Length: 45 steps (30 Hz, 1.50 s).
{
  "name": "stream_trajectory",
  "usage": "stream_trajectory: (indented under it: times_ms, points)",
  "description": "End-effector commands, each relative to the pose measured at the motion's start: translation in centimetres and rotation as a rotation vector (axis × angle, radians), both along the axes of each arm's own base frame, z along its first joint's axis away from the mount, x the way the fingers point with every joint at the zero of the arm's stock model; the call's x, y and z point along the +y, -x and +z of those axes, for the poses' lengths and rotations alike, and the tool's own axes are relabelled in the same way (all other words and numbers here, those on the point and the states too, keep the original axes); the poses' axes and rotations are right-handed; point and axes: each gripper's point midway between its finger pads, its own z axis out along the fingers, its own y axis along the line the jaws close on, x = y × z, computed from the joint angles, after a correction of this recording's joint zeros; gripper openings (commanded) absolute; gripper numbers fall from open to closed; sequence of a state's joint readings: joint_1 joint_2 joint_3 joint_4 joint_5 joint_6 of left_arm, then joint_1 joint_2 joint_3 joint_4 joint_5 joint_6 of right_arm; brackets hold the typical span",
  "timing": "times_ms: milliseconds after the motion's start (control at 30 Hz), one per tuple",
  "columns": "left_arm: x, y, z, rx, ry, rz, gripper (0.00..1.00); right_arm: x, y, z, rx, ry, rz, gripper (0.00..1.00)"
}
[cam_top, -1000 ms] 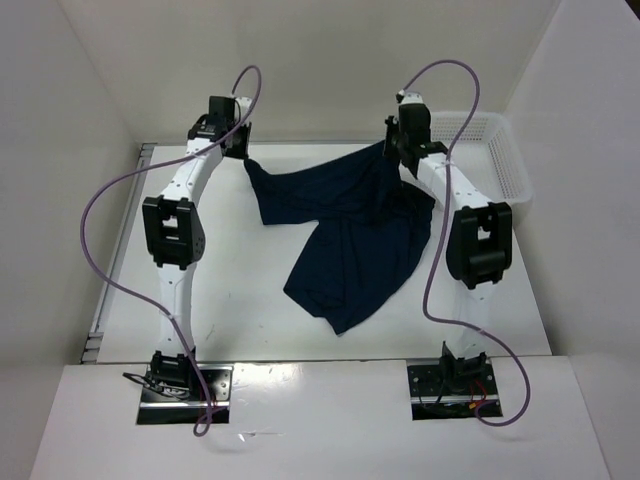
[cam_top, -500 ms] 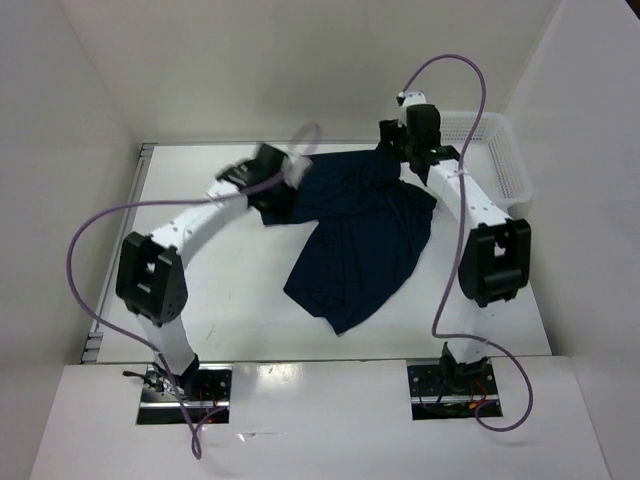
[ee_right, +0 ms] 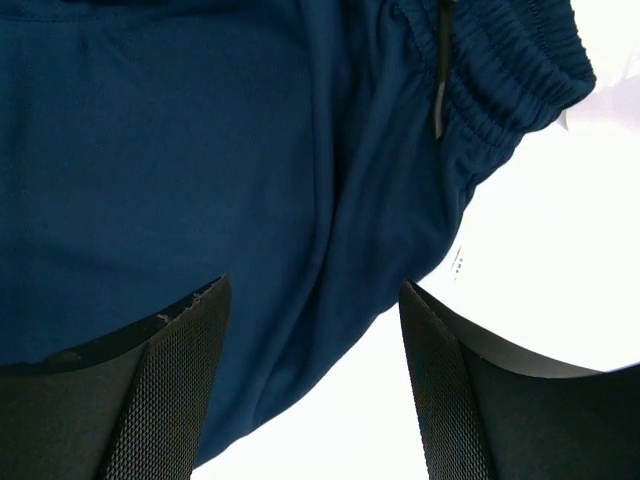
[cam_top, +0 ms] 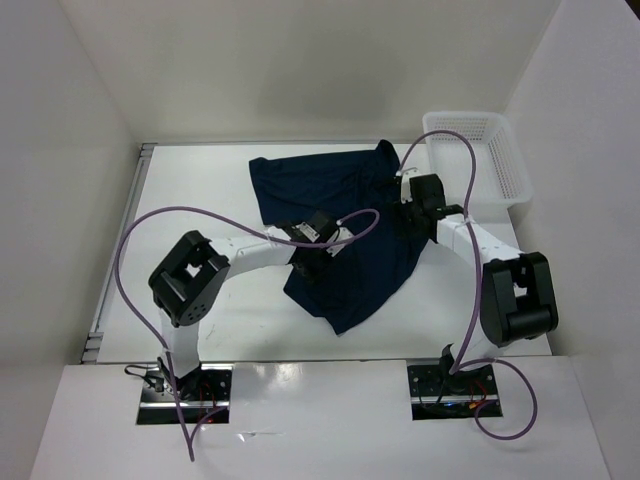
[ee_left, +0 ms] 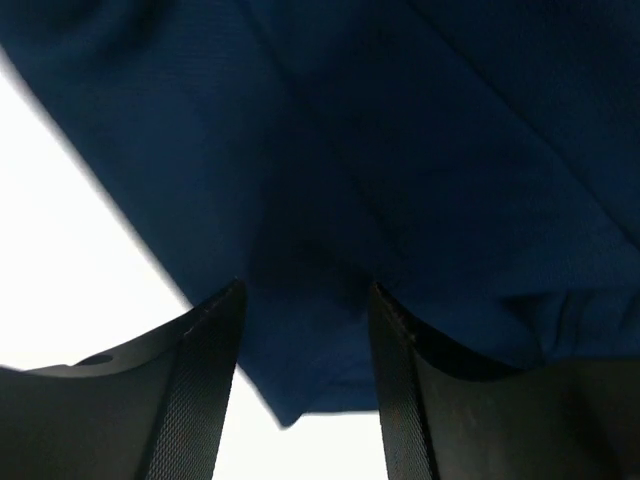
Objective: Fold and stack the shorts
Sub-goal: Flatten the shorts out
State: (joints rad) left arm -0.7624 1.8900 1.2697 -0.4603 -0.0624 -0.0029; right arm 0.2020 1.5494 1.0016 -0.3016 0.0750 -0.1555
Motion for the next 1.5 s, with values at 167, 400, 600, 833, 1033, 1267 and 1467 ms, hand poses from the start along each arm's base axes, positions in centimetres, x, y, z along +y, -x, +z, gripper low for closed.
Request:
stream_trajectory:
  times_ms: [167, 400, 600, 833, 1033, 1267, 1467]
  points:
    - [-1.8, 2.1, 1.5, 0.069, 0.052, -0.069, 0.59, -1.5, -0.1, -2.1, -0.013, 0.062, -0.002, 0.74]
    - [-2.3, 3.3, 3.8, 0.112, 0.096, -0.096, 0.59, -1.7, -0.2, -4.2, 0.023, 0.102, 0.036, 0.74]
    - [-3.0, 3.5, 2.2, 0.149, 0.105, -0.109, 0.59, -1.8, 1.5, -6.3, 0.084, 0.111, 0.067, 0.74]
    - [-2.8, 3.6, 0.2, 0.168, 0.060, -0.105, 0.57, -1.9, 2.2, -6.2, 0.077, 0.110, 0.067, 0.74]
    - [-2.8, 2.6, -0.6, 0.133, 0.042, -0.091, 0.47, -1.6, 2.1, -5.9, 0.070, 0.093, 0.079, 0.74]
    - [-2.9, 2.9, -0.8, 0.145, 0.052, -0.097, 0.27, -1.8, 2.9, -6.2, 0.078, 0.100, 0.087, 0.74]
    - [-3.0, 4.1, -0.6, 0.211, 0.058, -0.114, 0.46, -1.7, 2.9, -5.9, 0.069, 0.099, 0.086, 0.75]
